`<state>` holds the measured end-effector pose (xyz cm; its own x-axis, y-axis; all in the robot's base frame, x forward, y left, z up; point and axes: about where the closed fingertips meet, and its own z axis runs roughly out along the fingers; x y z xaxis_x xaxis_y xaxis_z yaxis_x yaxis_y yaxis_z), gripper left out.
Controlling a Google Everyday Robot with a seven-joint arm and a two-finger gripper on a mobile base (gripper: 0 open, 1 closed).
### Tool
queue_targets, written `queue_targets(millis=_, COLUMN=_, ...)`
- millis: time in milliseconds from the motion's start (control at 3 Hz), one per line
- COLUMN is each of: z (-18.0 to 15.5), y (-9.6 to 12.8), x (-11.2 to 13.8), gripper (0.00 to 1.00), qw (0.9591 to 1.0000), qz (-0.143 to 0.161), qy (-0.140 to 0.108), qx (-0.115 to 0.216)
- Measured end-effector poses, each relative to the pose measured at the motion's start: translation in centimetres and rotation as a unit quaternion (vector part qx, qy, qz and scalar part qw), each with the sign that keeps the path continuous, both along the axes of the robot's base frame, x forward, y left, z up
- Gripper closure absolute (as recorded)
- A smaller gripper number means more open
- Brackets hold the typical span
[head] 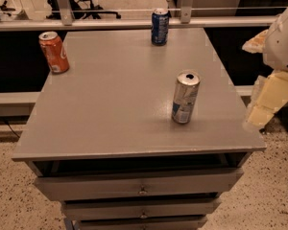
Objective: Move redbull can near pepsi can
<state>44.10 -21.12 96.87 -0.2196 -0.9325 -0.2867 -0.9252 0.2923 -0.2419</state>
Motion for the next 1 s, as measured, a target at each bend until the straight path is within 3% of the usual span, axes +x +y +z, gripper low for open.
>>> queue_targets(millis=333, z=-1.8, y=1.3, x=1.3, gripper=0.00, qw=0.9944, qz=-0.008, qy=-0.025, qx=0.102)
queue_targets(millis=667, z=-3.0, y=4.5, x=3.1, gripper=0.00, qw=0.9785, qz=0.014, qy=-0.055, qx=0.199)
queue_targets(millis=1000, z=-4.4, y=8.4, x=5.0, gripper=0.00, qw=0.9494, qz=0.051, qy=-0.079, qx=0.300)
